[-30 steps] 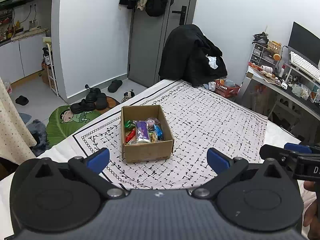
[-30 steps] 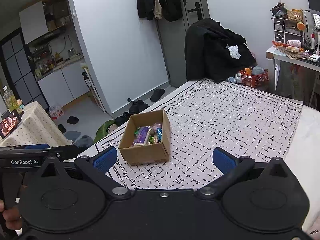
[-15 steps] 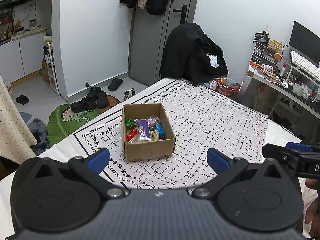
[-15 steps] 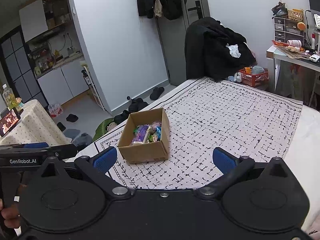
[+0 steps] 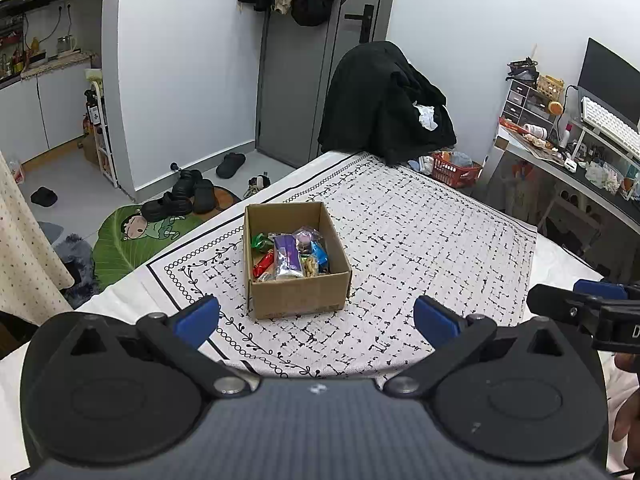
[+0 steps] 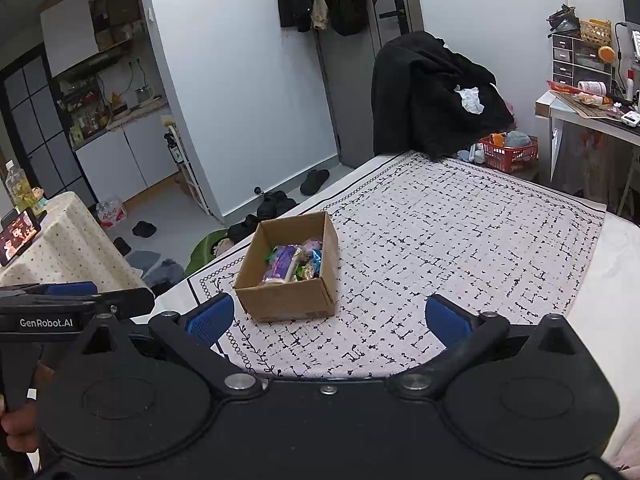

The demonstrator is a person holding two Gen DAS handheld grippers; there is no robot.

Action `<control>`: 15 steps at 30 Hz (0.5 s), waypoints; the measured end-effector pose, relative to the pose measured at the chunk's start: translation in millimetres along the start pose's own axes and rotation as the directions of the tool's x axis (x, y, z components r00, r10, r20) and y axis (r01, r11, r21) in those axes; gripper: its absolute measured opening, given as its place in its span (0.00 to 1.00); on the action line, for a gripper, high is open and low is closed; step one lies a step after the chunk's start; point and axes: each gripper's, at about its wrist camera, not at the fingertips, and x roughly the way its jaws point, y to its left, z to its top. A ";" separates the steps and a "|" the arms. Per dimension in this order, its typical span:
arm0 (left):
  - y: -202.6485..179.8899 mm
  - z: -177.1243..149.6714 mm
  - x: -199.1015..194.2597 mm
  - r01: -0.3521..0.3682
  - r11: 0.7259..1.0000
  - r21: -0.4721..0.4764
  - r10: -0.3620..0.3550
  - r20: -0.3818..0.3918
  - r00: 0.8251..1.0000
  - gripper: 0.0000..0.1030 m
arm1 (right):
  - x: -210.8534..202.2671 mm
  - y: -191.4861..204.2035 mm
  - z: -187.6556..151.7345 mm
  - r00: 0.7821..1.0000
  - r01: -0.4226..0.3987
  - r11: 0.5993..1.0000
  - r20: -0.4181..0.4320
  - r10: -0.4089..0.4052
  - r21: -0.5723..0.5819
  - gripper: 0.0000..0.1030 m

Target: Organize snacks

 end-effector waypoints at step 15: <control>0.8 -2.1 0.1 0.001 1.000 0.007 -0.001 -0.007 1.000 1.00 | 5.1 0.5 1.6 1.000 -0.003 1.000 -0.026 0.002 -0.023 1.00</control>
